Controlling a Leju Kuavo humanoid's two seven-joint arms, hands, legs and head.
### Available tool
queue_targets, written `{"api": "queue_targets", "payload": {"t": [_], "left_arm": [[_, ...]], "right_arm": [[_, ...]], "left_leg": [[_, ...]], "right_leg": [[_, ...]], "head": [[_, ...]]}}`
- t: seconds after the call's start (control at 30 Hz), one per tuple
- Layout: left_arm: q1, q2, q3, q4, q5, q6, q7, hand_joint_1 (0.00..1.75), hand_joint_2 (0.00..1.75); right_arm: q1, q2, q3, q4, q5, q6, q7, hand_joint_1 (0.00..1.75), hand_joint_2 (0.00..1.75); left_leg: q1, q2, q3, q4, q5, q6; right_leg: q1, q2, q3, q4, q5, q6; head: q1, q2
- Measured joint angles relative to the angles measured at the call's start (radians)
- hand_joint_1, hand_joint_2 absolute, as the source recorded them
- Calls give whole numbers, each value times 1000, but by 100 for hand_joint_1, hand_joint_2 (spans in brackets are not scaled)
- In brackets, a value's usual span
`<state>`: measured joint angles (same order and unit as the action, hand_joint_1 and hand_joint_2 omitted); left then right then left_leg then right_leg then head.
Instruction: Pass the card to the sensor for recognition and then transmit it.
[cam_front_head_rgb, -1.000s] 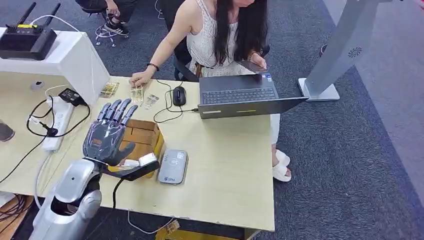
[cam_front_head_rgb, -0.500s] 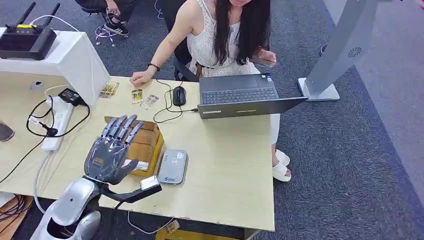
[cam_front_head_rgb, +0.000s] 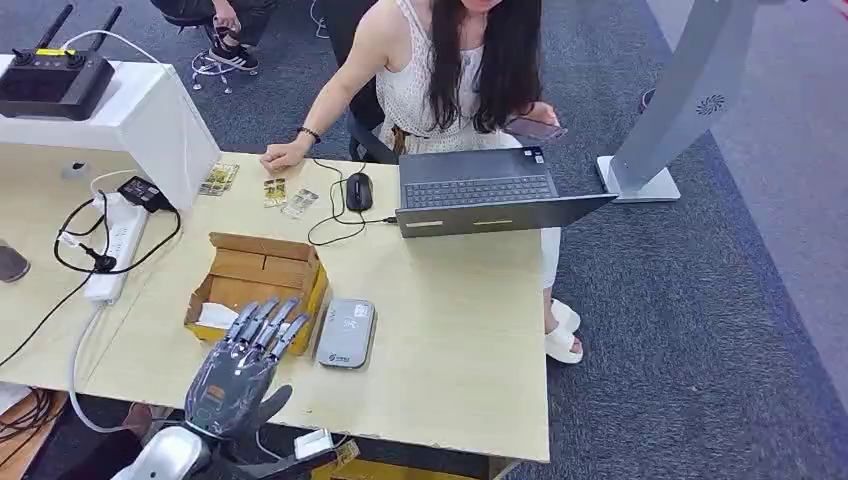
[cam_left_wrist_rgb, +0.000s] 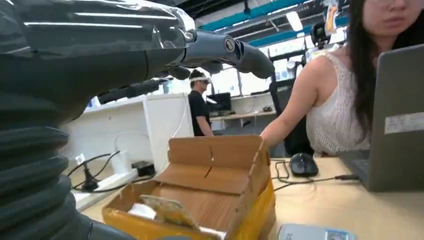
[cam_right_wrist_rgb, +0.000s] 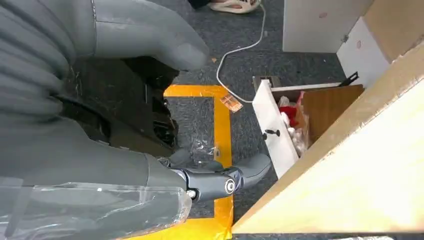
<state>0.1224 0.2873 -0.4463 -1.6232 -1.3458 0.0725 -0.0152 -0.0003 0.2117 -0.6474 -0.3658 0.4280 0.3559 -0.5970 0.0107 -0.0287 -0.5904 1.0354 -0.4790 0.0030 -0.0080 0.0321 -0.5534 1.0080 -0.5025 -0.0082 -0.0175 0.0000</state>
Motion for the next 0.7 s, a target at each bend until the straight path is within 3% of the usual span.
{"api": "queue_targets", "payload": {"t": [0.33, 0.7], "left_arm": [[-22, -5, 3, 73, 14, -5, 45, 0, 175], [-107, -65, 60, 209, -25, -7, 43, 0, 175]], "right_arm": [[0, 7, -19, -6, 31, 0, 16, 0, 175], [-1, 8, -32, -5, 53, 16, 32, 0, 175]], "left_leg": [[0, 0, 0, 0, 0, 0], [0, 0, 0, 0, 0, 0]], "right_leg": [[0, 0, 0, 0, 0, 0], [0, 0, 0, 0, 0, 0]], "head": [[0, 0], [0, 0]]}}
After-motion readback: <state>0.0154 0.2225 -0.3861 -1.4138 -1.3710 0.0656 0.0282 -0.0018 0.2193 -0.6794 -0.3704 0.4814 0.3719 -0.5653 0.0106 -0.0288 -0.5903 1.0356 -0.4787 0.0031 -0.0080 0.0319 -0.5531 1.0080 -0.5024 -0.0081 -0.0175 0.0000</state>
